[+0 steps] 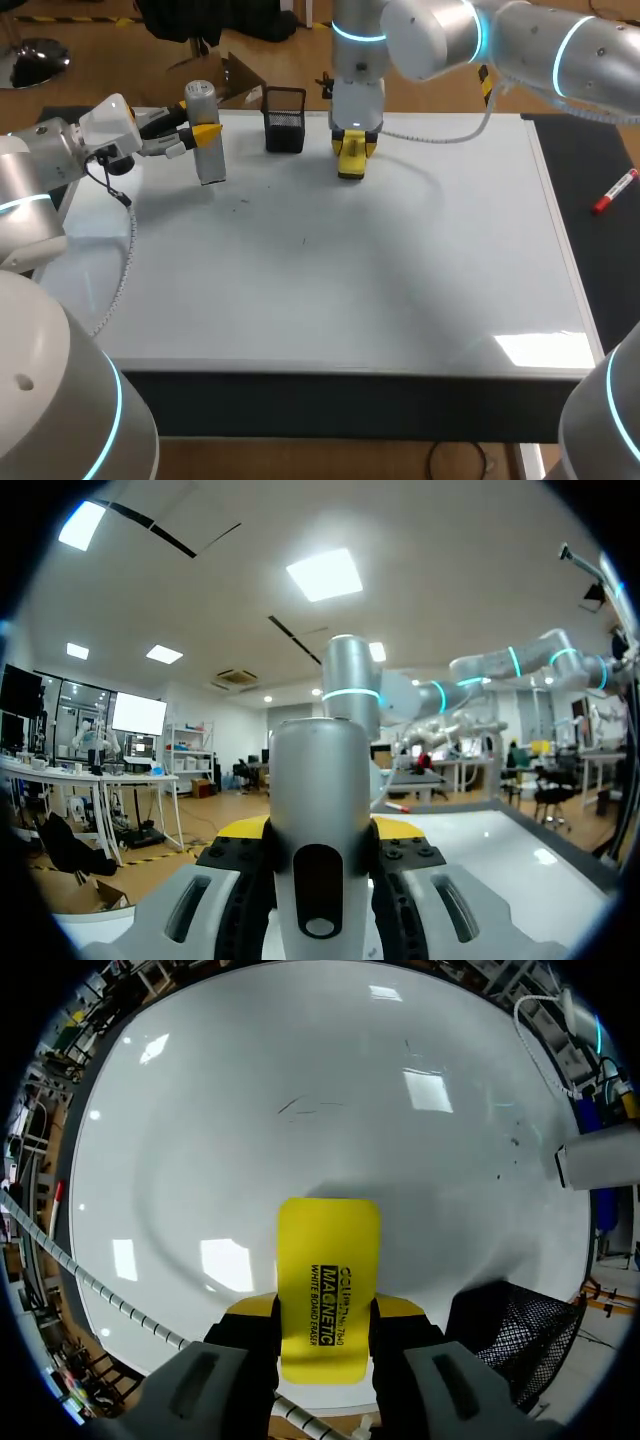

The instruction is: Pick up the inspection probe, press it on each red-marked spot on the whiteboard one by one, put down the probe, pick up the eraser, and wipe off all the red marks.

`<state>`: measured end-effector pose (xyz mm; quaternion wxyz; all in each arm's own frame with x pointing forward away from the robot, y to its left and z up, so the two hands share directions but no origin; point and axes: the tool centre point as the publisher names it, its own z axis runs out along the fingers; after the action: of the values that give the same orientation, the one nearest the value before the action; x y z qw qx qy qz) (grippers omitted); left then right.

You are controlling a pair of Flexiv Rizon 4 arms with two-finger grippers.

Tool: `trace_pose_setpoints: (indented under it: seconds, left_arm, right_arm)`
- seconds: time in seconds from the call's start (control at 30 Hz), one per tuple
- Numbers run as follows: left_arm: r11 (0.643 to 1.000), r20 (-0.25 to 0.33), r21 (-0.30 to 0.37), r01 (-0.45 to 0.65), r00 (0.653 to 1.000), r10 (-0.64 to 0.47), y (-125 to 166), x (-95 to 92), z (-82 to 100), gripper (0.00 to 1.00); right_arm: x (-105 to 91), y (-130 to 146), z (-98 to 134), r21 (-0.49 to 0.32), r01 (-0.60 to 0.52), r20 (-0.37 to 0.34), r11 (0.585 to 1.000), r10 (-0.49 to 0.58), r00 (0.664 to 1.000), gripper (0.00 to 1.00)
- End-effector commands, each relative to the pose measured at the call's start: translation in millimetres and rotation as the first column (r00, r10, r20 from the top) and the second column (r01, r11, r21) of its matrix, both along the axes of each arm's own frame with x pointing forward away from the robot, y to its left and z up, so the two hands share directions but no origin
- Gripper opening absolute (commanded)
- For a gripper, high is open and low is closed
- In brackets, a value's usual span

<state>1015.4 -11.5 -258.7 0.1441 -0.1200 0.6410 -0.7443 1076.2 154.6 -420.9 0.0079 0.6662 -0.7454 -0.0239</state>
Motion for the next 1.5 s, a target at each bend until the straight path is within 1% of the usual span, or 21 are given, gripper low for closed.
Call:
trace_pose_setpoints:
  seconds: [0.03, 0.07, 0.13, 0.17, 0.27, 0.4, 0.6, 0.77, 0.83, 0.93, 1.13, 1.37, 1.4, 1.5]
  left_arm:
    - [1.000, 0.001, 0.001, -0.004, 1.000, 0.004, -0.4, -1.1, 1.6, 0.00]
    - [1.000, 0.001, 0.001, -0.004, 1.000, 0.004, -0.4, -1.1, 1.6, 0.00]
    - [1.000, 0.001, 0.001, -0.004, 1.000, 0.004, -0.4, -1.1, 1.6, 0.00]
    - [1.000, 0.001, 0.001, -0.004, 1.000, 0.004, -0.4, -1.1, 1.6, 0.00]
    - [1.000, 0.001, 0.001, -0.004, 1.000, 0.004, -0.4, -1.1, 1.6, 0.00]
    - [1.000, 0.001, 0.001, -0.004, 1.000, 0.004, -0.4, -1.1, 1.6, 0.00]
    - [1.000, 0.001, 0.001, -0.004, 1.000, 0.004, -0.4, -1.1, 1.6, 0.00]
    - [1.000, 0.001, 0.001, -0.004, 1.000, 0.004, -0.4, -1.1, 1.6, 0.00]
    - [1.000, 0.001, 0.001, -0.004, 1.000, 0.004, -0.4, -1.1, 1.6, 0.00]
    - [1.000, 0.001, 0.001, -0.004, 1.000, 0.004, -0.4, -1.1, 1.6, 0.00]
    - [1.000, 0.001, 0.001, -0.004, 1.000, 0.004, -0.4, -1.1, 1.6, 0.00]
    - [1.000, 0.001, 0.001, -0.004, 1.000, 0.004, -0.4, -1.1, 1.6, 0.00]
    - [1.000, 0.001, 0.001, -0.004, 1.000, 0.004, -0.4, -1.1, 1.6, 0.00]
    - [1.000, 0.001, 0.001, -0.004, 1.000, 0.004, -0.4, -1.1, 1.6, 0.00]
  right_arm:
    - [0.8, -0.6, 1.6, -0.004, -0.003, -0.001, 1.000, 0.003, 1.000, 0.00]
    - [-0.7, -1.6, 1.9, -0.027, -0.001, 0.006, 1.000, 0.001, 1.000, 0.00]
    - [0.2, -3.3, 3.8, -0.018, 0.000, 0.011, 1.000, 0.000, 1.000, 0.00]
    - [2.8, -4.4, 4.3, -0.034, -0.003, 0.018, 0.999, 0.004, 1.000, 0.00]
    - [11.1, -4.8, 9.5, -0.038, -0.013, 0.039, 0.999, 0.015, 0.999, 0.00]
    - [18.3, -3.2, 11.7, -0.042, -0.029, 0.051, 0.999, 0.031, 0.998, 0.00]
    - [28.9, -0.6, 5.0, -0.036, -0.059, 0.047, 0.998, 0.061, 0.997, 0.00]
    - [42.2, 5.3, -4.2, -0.019, -0.077, 0.039, 0.997, 0.077, 0.996, 0.00]
    - [47.8, 8.0, -4.8, 0.000, -0.088, 0.036, 0.996, 0.088, 0.995, 0.00]
    - [53.3, 11.8, -5.7, 0.001, -0.104, 0.034, 0.995, 0.104, 0.994, 0.00]
    - [57.2, 13.2, -7.4, -0.001, -0.118, 0.028, 0.993, 0.118, 0.993, 0.00]
    - [57.8, 13.1, -18.2, 0.017, -0.115, -0.011, 0.993, 0.115, 0.993, 0.00]
    - [57.7, 13.2, -18.7, 0.033, -0.113, -0.017, 0.993, 0.113, 0.993, 0.00]
    - [57.4, 12.2, -20.0, 0.025, -0.111, -0.018, 0.994, 0.111, 0.994, 0.00]
